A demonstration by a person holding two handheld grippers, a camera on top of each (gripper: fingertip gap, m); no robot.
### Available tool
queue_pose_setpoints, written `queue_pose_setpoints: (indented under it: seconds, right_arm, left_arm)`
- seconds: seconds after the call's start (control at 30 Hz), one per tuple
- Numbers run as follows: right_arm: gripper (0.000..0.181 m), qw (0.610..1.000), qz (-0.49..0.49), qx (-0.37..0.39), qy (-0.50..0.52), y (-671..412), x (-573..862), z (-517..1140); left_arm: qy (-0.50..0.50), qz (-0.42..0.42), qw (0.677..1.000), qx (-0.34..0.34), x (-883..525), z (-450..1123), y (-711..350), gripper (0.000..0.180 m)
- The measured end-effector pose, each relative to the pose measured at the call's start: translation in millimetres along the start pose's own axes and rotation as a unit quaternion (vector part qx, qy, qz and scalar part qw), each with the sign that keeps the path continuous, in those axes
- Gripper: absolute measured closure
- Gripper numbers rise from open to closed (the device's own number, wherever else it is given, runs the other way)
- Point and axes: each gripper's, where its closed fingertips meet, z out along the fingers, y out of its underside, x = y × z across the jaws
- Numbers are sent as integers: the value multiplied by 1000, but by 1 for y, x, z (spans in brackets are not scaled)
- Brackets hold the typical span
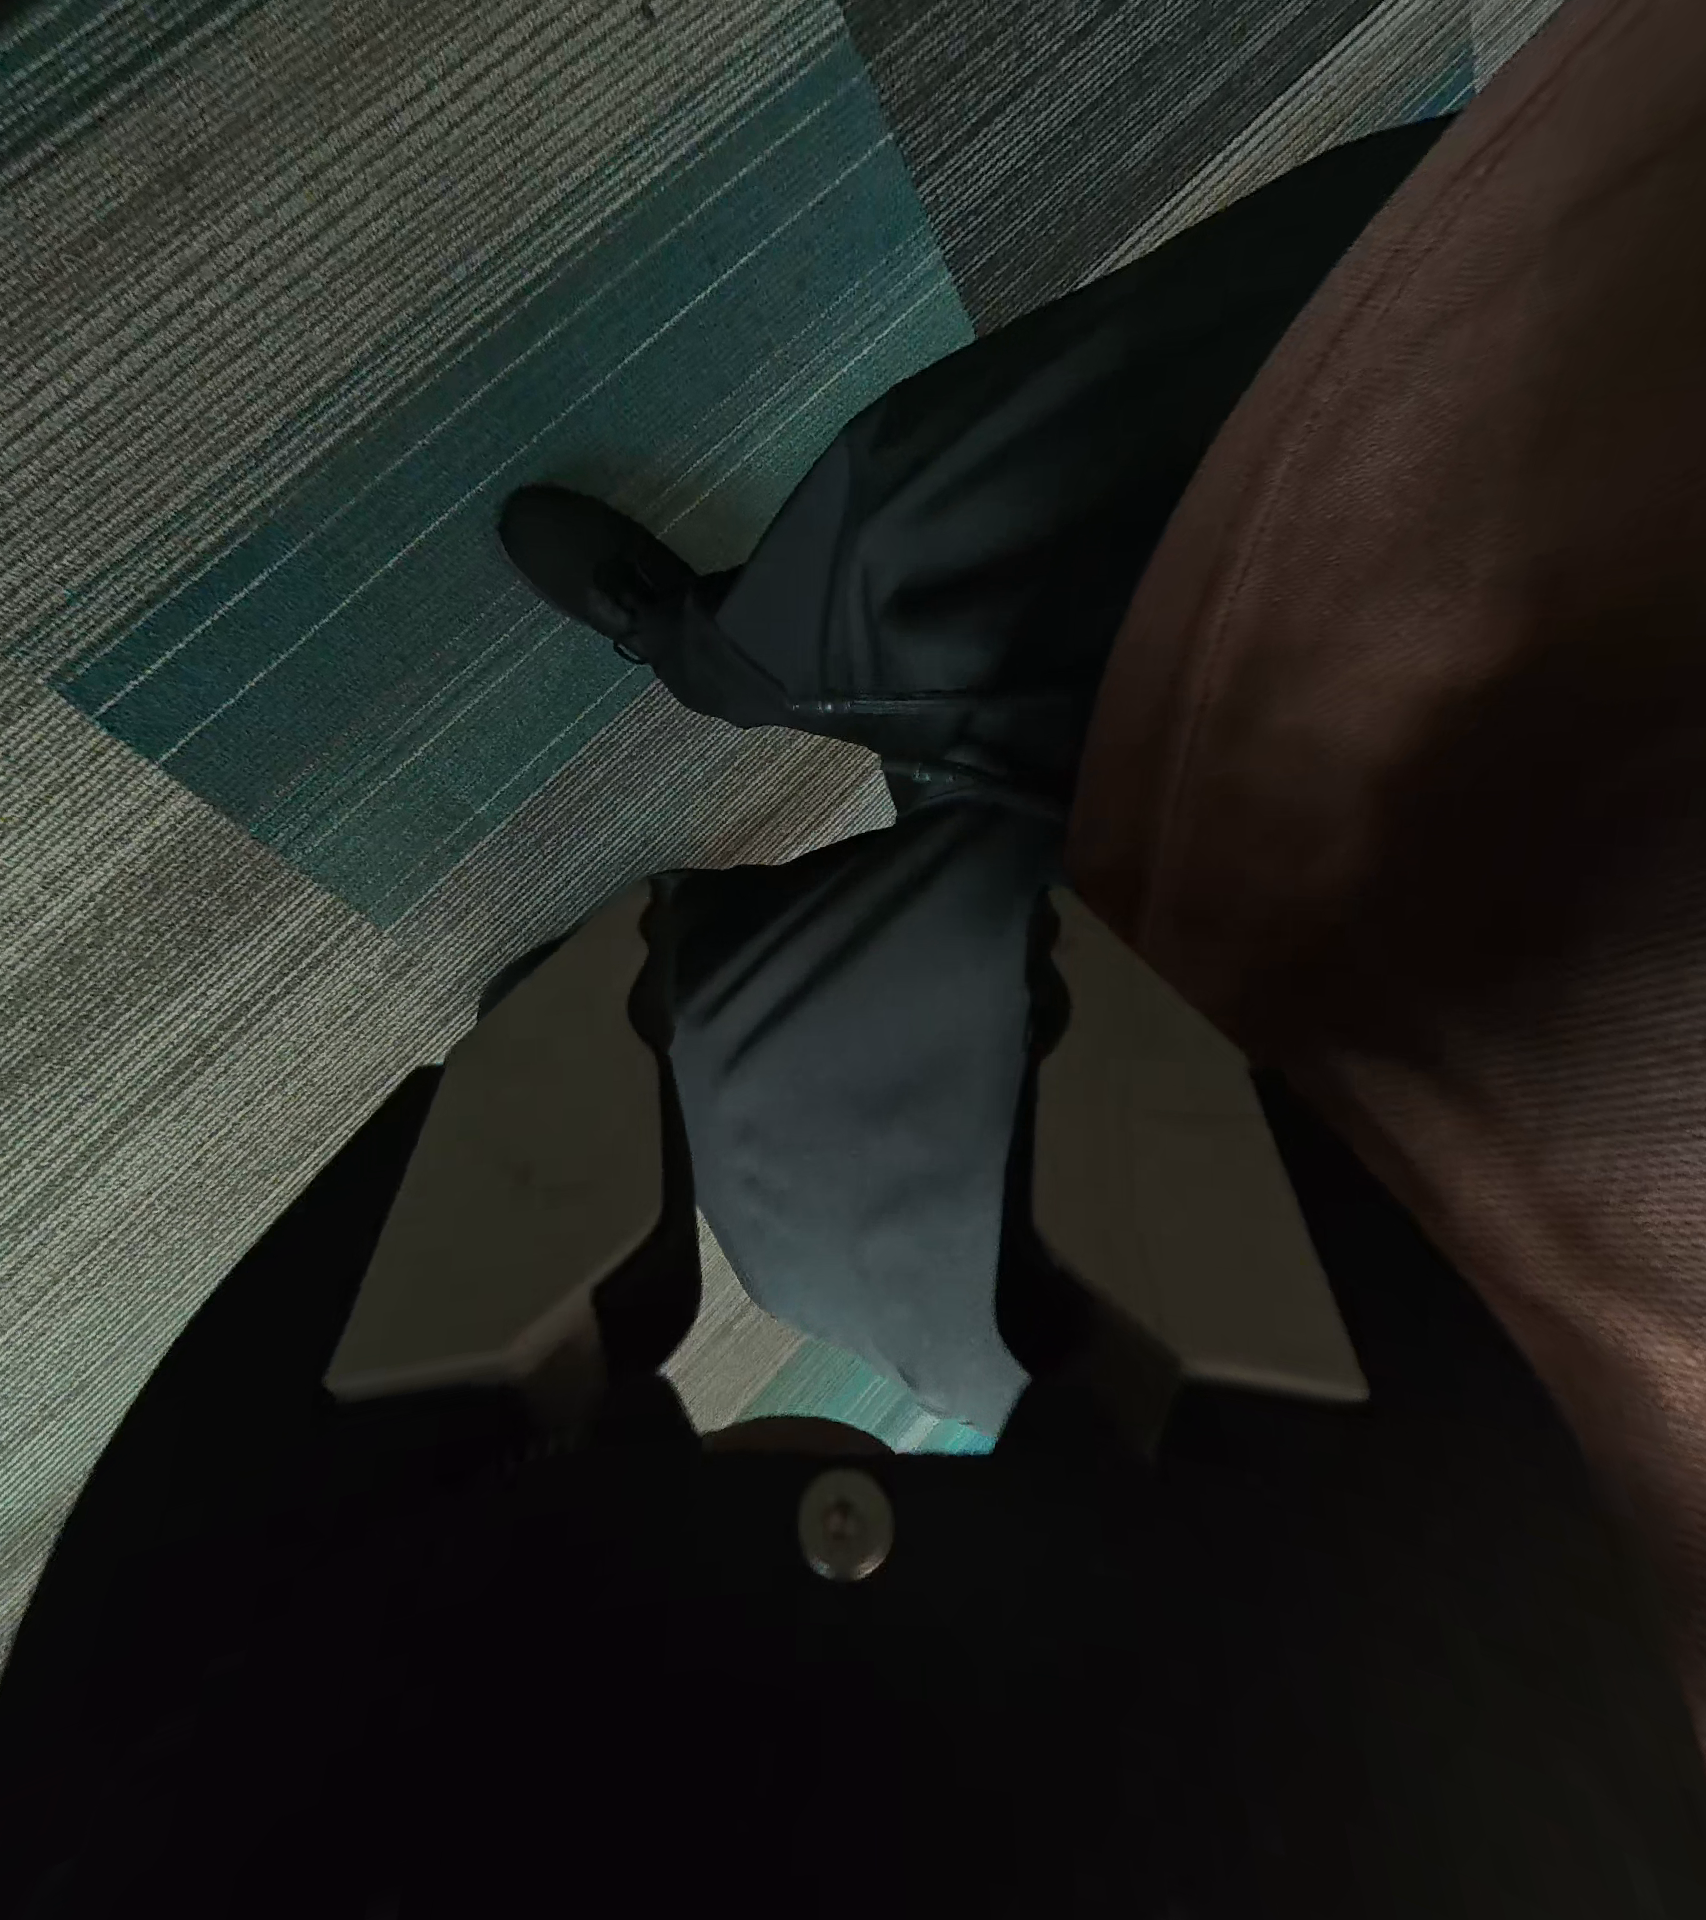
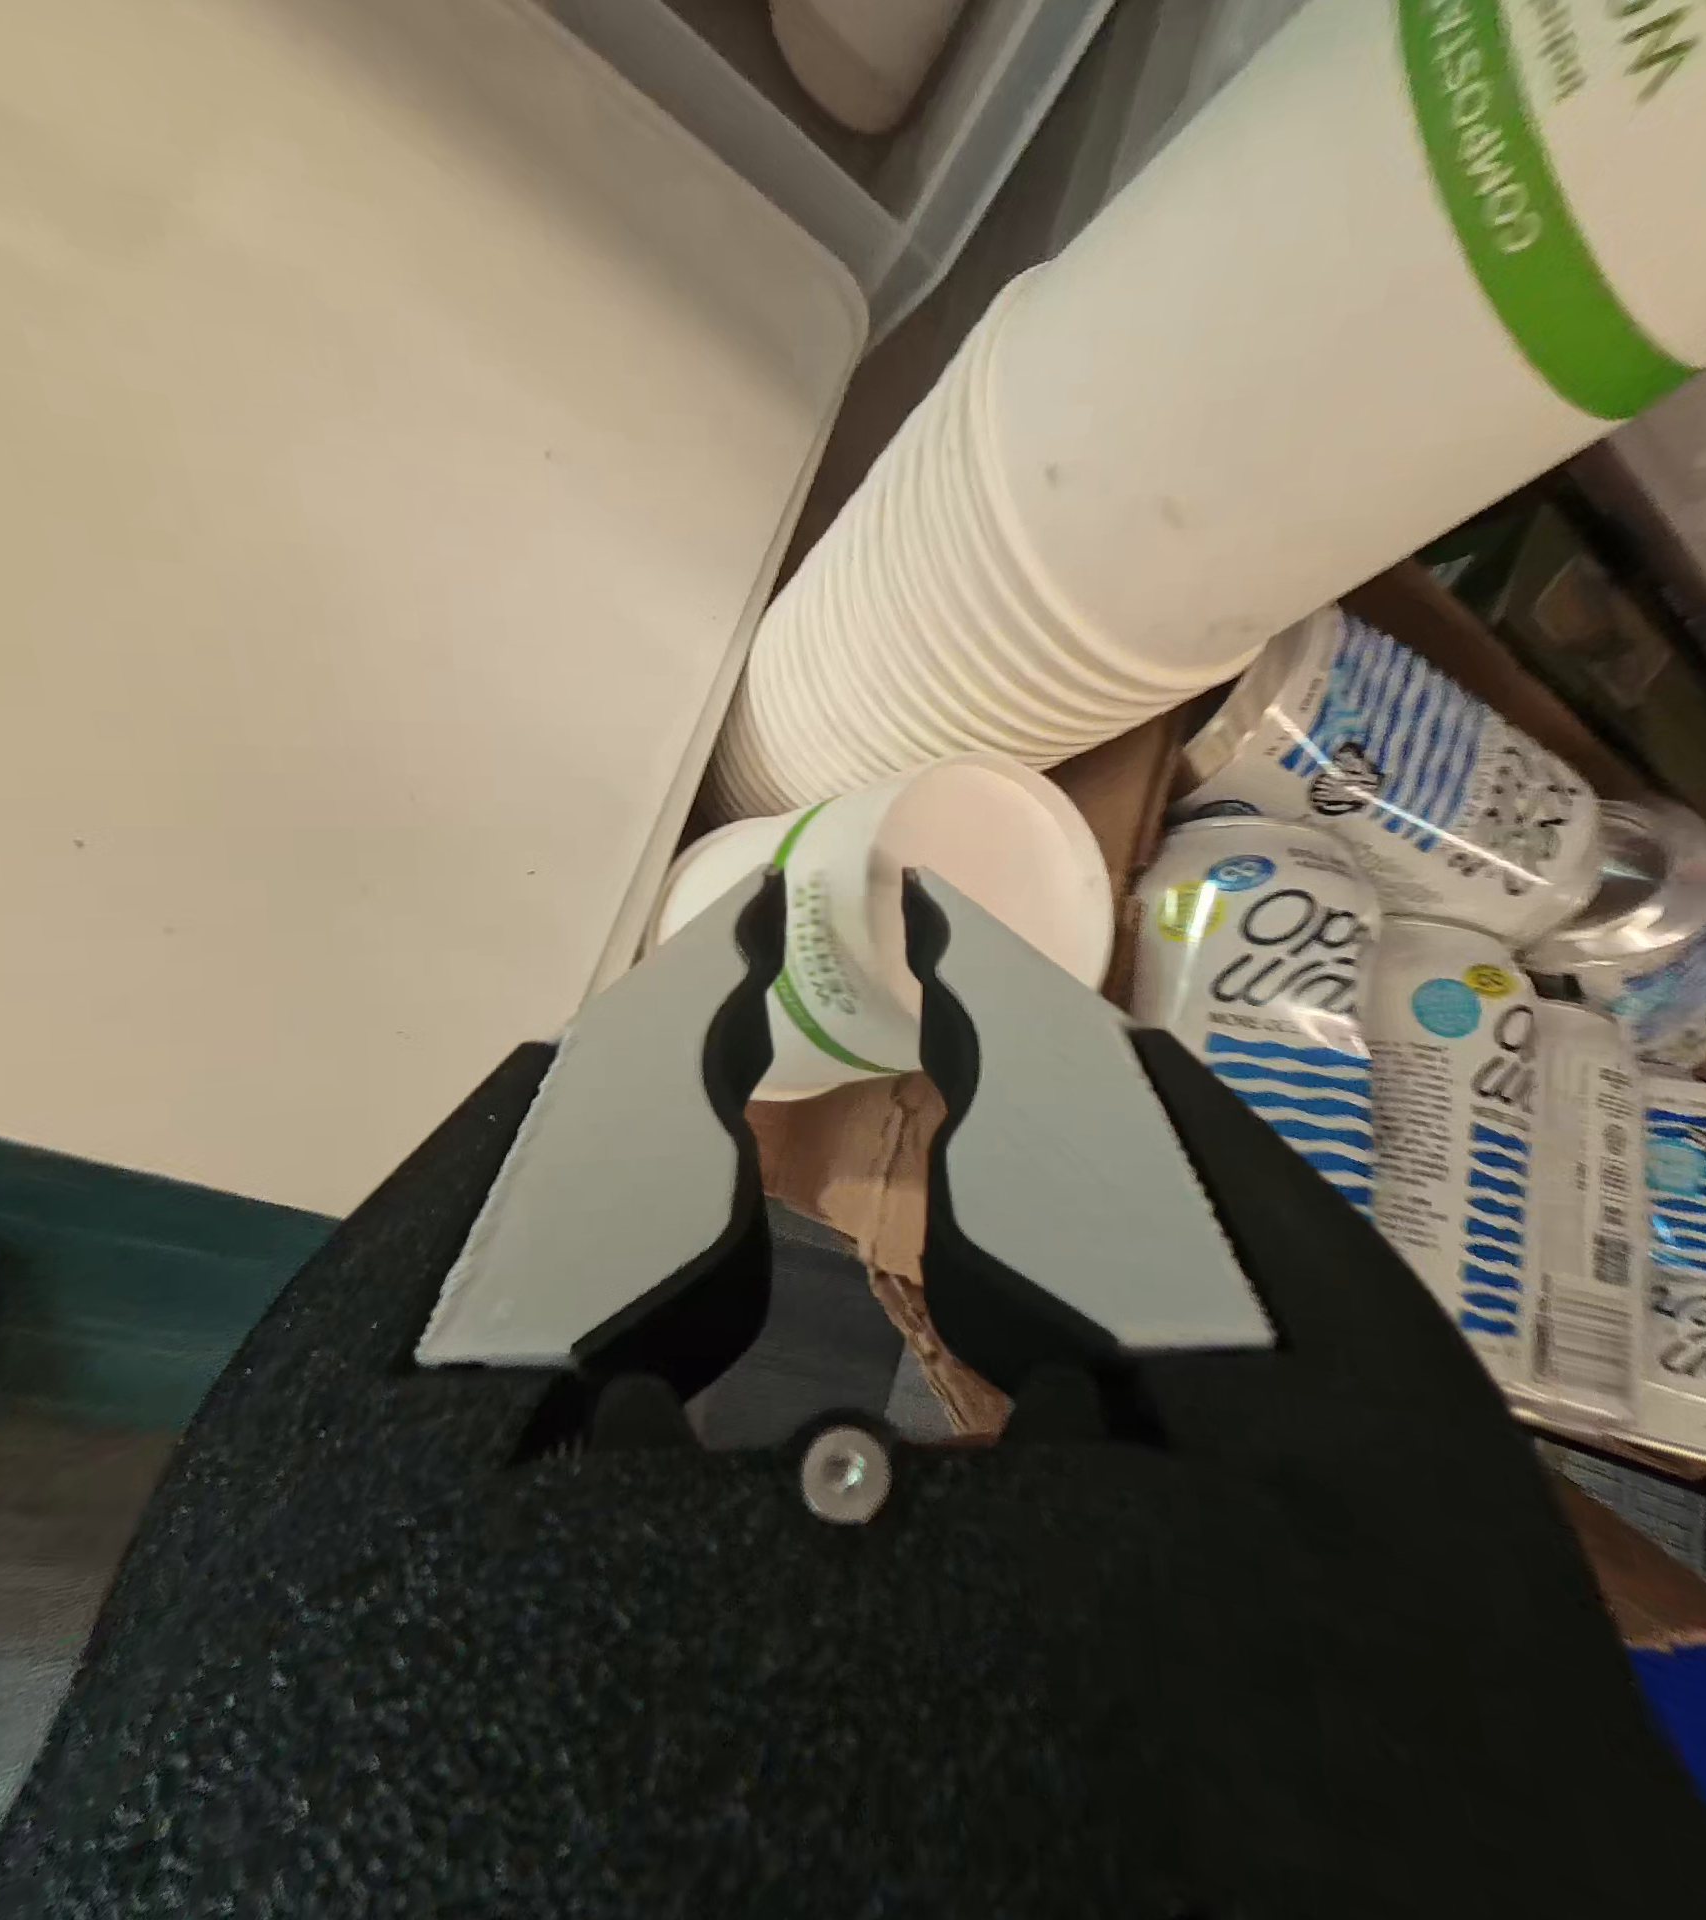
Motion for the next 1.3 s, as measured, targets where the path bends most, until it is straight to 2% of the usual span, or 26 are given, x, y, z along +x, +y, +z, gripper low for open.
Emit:
queue_pose_setpoints:
  seconds: [0.07, 0.13, 0.17, 0.2, 0.23, 0.27, 0.37, 0.5, 0.6, 0.7, 0.73, 0.83, 0.97, 1.03, 1.13, 1.3]
  right_arm:
    - [160, 997, 26, 65, 19, -13, 7, -17]
    - [159, 990, 73, 119, -7, -20, 5, -30]
    - [154, 986, 101, 132, -21, -19, 2, -36]
    - [140, 979, 133, 149, -33, -17, -3, -42]
    - [128, 969, 166, 180, -47, -15, -11, -52]
    - [126, 953, 197, 223, -60, -12, -22, -65]
    - [128, 902, 269, 328, -78, 27, -72, -95]
    - [131, 897, 320, 290, -96, 122, -165, -87]
    - [129, 874, 383, 273, -120, 175, -212, -80]
    - [127, 846, 436, 273, -139, 207, -235, -70]
    - [126, 836, 447, 282, -147, 211, -239, -68]
    - [124, 822, 453, 306, -158, 222, -236, -55]
    - [123, 795, 461, 344, -193, 234, -213, -33]
    - [121, 783, 462, 351, -224, 243, -200, -24]
    - [120, 783, 453, 348, -247, 261, -177, -16]
    - [115, 783, 433, 361, -264, 276, -140, -4]
  left_arm:
    - [0, 0, 1000, 4, 1, -1, -3, 113]
    - [5, -1, 1000, 12, 4, -1, -7, 112]
    - [8, -1, 1000, 16, 6, -1, -11, 111]
    - [9, 7, 1000, 24, 9, -3, -17, 111]
    - [4, 21, 999, 38, 11, -8, -28, 110]
    - [-1, 38, 998, 59, 15, -15, -42, 108]
    - [9, 111, 986, 128, 37, -44, -105, 100]
    - [59, 234, 949, 204, 100, -103, -219, 94]
    - [72, 323, 909, 253, 169, -163, -313, 89]
    - [69, 378, 882, 272, 245, -228, -391, 101]
    - [57, 394, 876, 271, 267, -246, -417, 105]
    - [16, 441, 840, 316, 336, -290, -510, 93]
    - [-83, 454, 816, 350, 389, -295, -657, 82]
    - [-125, 443, 811, 360, 397, -279, -726, 86]
    - [-158, 431, 831, 315, 395, -238, -793, 82]
    - [-150, 402, 850, 307, 405, -207, -845, 80]
